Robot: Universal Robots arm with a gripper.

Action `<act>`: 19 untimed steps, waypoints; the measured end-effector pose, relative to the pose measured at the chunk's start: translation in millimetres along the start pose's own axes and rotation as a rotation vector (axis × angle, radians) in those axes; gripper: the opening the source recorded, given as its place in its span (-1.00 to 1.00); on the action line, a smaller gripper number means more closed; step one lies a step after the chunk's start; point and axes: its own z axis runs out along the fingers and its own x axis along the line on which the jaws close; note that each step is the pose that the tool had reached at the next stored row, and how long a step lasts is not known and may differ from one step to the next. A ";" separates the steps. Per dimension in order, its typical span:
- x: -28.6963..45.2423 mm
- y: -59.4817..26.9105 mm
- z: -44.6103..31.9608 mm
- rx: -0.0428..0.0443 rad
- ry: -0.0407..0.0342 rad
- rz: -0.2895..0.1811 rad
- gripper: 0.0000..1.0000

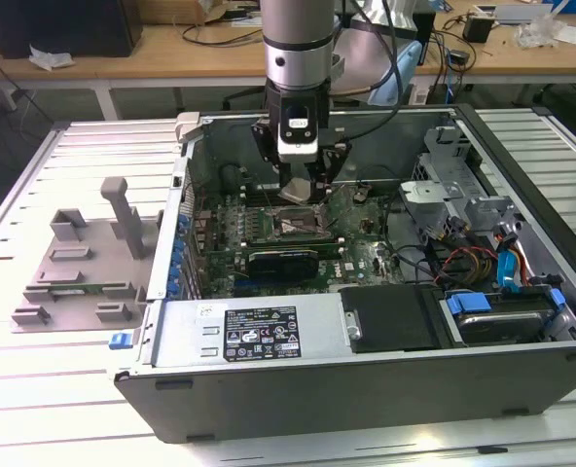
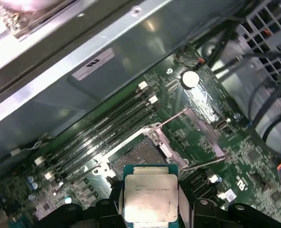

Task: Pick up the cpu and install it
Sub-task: 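Place the cpu into insertion slot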

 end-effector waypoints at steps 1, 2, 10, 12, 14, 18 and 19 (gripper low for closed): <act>0.0 0.0 0.1 0.0006 -0.0017 0.035 0.09; 0.0 0.0 0.1 0.0010 -0.0029 0.059 0.09; 0.0 0.0 0.5 0.0045 -0.0125 0.251 0.09; 0.0 0.0 0.7 0.0059 -0.0167 0.335 0.09; 0.0 0.0 0.8 0.0074 -0.0206 0.412 0.09; 0.0 -0.1 1.0 0.0095 -0.0265 0.530 0.09; 0.0 -0.1 1.1 0.0098 -0.0275 0.549 0.09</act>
